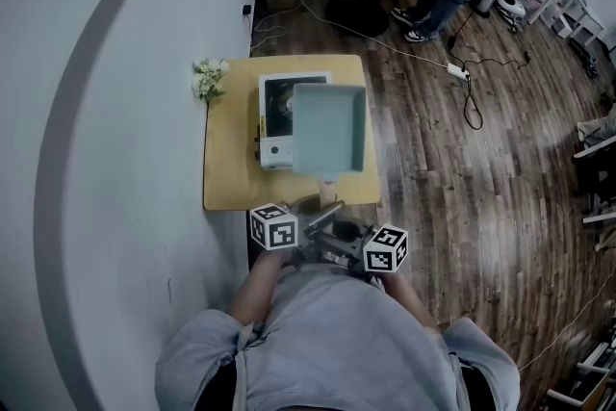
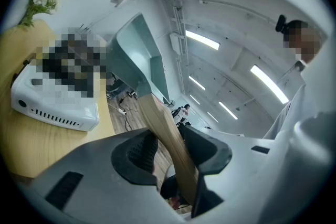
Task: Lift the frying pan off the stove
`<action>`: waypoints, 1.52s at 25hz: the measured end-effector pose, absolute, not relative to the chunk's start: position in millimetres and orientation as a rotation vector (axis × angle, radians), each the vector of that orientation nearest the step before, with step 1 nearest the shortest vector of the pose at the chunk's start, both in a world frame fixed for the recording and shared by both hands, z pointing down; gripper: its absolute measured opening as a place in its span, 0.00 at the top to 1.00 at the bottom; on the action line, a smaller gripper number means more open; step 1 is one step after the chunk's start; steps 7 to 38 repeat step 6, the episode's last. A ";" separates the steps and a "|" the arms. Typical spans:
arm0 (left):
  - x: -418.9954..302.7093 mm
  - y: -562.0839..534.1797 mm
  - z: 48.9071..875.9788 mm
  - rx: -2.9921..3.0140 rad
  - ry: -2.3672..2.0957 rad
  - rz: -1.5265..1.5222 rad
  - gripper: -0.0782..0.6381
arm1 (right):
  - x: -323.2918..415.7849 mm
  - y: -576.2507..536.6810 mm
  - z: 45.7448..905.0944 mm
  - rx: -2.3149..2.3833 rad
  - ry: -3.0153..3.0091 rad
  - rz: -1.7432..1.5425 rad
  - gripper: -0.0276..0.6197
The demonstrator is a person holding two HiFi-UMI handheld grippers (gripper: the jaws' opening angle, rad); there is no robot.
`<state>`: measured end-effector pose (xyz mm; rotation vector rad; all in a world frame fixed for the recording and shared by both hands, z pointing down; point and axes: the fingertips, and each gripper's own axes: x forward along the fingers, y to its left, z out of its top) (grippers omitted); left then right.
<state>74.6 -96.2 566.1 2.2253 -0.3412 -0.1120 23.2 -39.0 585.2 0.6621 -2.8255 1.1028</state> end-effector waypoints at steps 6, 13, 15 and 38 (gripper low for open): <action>80.6 -96.6 562.5 2.234 -0.337 -0.112 0.67 | 29.1 -39.7 581.3 0.670 -2.834 1.102 0.69; 80.6 -96.6 562.5 2.234 -0.337 -0.112 0.67 | 29.1 -39.7 581.3 0.670 -2.834 1.102 0.69; 80.6 -96.6 562.5 2.234 -0.337 -0.112 0.67 | 29.1 -39.7 581.3 0.670 -2.834 1.102 0.69; 80.6 -96.6 562.5 2.234 -0.337 -0.112 0.67 | 29.1 -39.7 581.3 0.670 -2.834 1.102 0.69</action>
